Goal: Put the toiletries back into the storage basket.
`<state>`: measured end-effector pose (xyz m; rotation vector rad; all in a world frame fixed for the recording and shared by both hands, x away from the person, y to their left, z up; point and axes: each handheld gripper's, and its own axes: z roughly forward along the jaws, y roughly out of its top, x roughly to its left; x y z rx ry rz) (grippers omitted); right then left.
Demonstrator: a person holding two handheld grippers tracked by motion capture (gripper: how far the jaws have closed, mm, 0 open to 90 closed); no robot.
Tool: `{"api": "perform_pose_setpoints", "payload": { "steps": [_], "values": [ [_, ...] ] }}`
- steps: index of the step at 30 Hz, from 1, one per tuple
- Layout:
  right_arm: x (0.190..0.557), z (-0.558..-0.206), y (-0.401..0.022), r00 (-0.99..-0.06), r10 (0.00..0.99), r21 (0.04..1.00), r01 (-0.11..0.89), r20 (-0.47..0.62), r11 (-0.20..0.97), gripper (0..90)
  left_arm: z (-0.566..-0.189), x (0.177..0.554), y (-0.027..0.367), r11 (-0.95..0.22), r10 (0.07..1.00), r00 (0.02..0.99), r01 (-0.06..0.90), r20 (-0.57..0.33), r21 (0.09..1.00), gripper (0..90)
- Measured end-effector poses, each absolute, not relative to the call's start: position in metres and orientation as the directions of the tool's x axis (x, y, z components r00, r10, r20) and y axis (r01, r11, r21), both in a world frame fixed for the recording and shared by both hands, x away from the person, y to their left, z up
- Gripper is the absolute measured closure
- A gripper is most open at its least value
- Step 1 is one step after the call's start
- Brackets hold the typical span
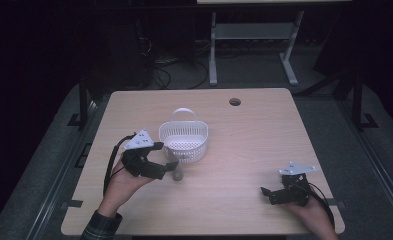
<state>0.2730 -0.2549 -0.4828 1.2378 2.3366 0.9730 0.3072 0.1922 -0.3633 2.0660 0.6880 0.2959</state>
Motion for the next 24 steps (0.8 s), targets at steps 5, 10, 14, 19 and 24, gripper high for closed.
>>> {"api": "perform_pose_setpoints", "payload": {
  "steps": [5, 10, 14, 19, 24],
  "values": [
    [0.273, -0.483, -0.255, -0.572, 0.820, 0.698, 0.600, 0.032, 0.392, 0.0, -0.366, 0.310, 0.185, -0.431, 0.576, 0.816, 0.358, -0.054, 0.828, 13.6],
    [0.273, -0.483, -0.255, -0.572, 0.819, 0.698, 0.600, 0.033, 0.391, 0.0, -0.369, 0.314, 0.178, -0.443, 0.578, 0.815, 0.355, -0.041, 0.823, 13.6],
    [0.273, -0.483, -0.255, -0.572, 0.819, 0.698, 0.600, 0.032, 0.391, 0.0, -0.371, 0.317, 0.173, -0.450, 0.578, 0.815, 0.355, -0.036, 0.819, 13.6],
    [0.273, -0.483, -0.255, -0.572, 0.819, 0.698, 0.600, 0.032, 0.391, 0.0, -0.373, 0.318, 0.170, -0.461, 0.586, 0.810, 0.358, -0.024, 0.812, 14.3],
    [0.272, -0.483, -0.255, -0.573, 0.819, 0.697, 0.600, 0.032, 0.392, 0.0, -0.373, 0.317, 0.171, -0.455, 0.596, 0.802, 0.360, -0.021, 0.815, 24.6]
  ]
}}
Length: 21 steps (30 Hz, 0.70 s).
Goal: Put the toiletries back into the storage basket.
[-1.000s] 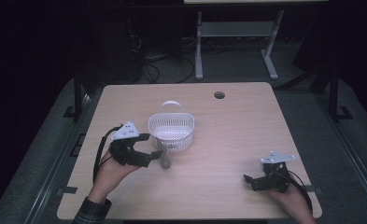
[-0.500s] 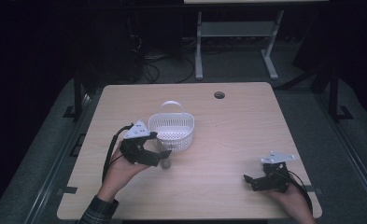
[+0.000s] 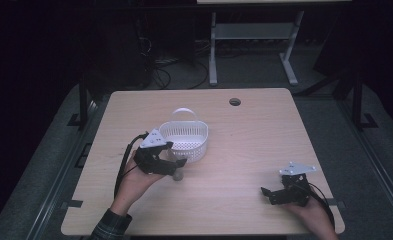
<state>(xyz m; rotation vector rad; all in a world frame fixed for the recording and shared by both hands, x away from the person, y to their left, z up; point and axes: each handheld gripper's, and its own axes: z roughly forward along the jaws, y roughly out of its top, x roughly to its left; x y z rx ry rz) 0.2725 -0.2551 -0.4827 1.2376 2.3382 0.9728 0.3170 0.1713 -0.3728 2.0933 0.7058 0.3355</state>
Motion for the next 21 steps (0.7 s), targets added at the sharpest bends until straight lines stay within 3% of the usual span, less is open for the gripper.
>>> {"api": "perform_pose_setpoints", "payload": {
  "steps": [2, 21],
  "values": [
    [0.2724, -0.4827, -0.2551, -0.573, 0.819, 0.697, 0.600, 0.032, 0.392, 0.0, -0.3728, 0.3170, 0.1716, -0.450, 0.599, 0.800, 0.366, -0.028, 0.815, 28.4],
    [0.2724, -0.4826, -0.2551, -0.573, 0.819, 0.697, 0.600, 0.032, 0.392, 0.0, -0.3690, 0.3174, 0.1684, -0.469, 0.583, 0.812, 0.374, -0.037, 0.800, 29.6]
  ]
}}
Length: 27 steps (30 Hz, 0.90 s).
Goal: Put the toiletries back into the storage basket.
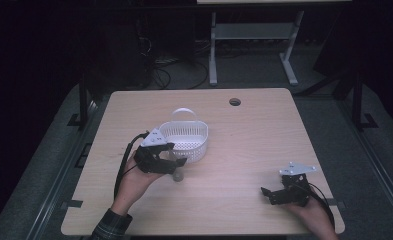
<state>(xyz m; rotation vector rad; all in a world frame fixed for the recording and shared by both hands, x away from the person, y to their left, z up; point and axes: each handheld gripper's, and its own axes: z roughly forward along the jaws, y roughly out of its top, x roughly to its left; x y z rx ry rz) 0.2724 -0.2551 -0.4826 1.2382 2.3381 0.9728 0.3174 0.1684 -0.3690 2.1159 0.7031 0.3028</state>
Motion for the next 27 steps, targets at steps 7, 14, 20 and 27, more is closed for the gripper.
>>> {"api": "perform_pose_setpoints", "payload": {
  "steps": [7, 14, 20, 27],
  "values": [
    [0.272, -0.483, -0.255, -0.572, 0.819, 0.697, 0.601, 0.033, 0.392, 0.0, -0.361, 0.317, 0.167, -0.474, 0.570, 0.821, 0.369, -0.041, 0.799, 29.6],
    [0.272, -0.483, -0.255, -0.573, 0.819, 0.697, 0.600, 0.033, 0.392, 0.0, -0.351, 0.318, 0.165, -0.472, 0.563, 0.825, 0.370, -0.049, 0.800, 29.7],
    [0.272, -0.483, -0.255, -0.573, 0.819, 0.697, 0.600, 0.033, 0.392, 0.0, -0.342, 0.319, 0.165, -0.471, 0.554, 0.831, 0.365, -0.052, 0.804, 29.7],
    [0.272, -0.483, -0.255, -0.573, 0.819, 0.698, 0.599, 0.032, 0.392, 0.0, -0.328, 0.321, 0.165, -0.469, 0.543, 0.838, 0.349, -0.047, 0.811, 29.7]
  ]
}}
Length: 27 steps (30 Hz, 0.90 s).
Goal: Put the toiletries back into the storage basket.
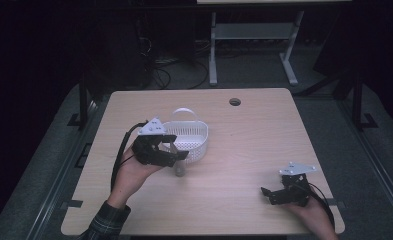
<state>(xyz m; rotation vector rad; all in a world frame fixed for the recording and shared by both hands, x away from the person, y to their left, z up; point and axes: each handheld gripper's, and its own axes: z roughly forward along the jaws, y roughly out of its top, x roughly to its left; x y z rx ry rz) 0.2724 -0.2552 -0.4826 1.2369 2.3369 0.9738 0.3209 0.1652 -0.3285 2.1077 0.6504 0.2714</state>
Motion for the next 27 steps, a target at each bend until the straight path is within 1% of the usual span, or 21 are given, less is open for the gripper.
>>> {"api": "perform_pose_setpoints", "payload": {
  "steps": [21, 27],
  "values": [
    [0.272, -0.483, -0.255, -0.572, 0.820, 0.698, 0.600, 0.032, 0.391, 0.0, -0.295, 0.328, 0.163, -0.448, 0.513, 0.857, 0.317, -0.050, 0.836, 29.7],
    [0.272, -0.483, -0.255, -0.572, 0.820, 0.698, 0.600, 0.032, 0.392, 0.0, -0.285, 0.332, 0.163, -0.436, 0.517, 0.855, 0.309, -0.046, 0.845, 29.7]
  ]
}}
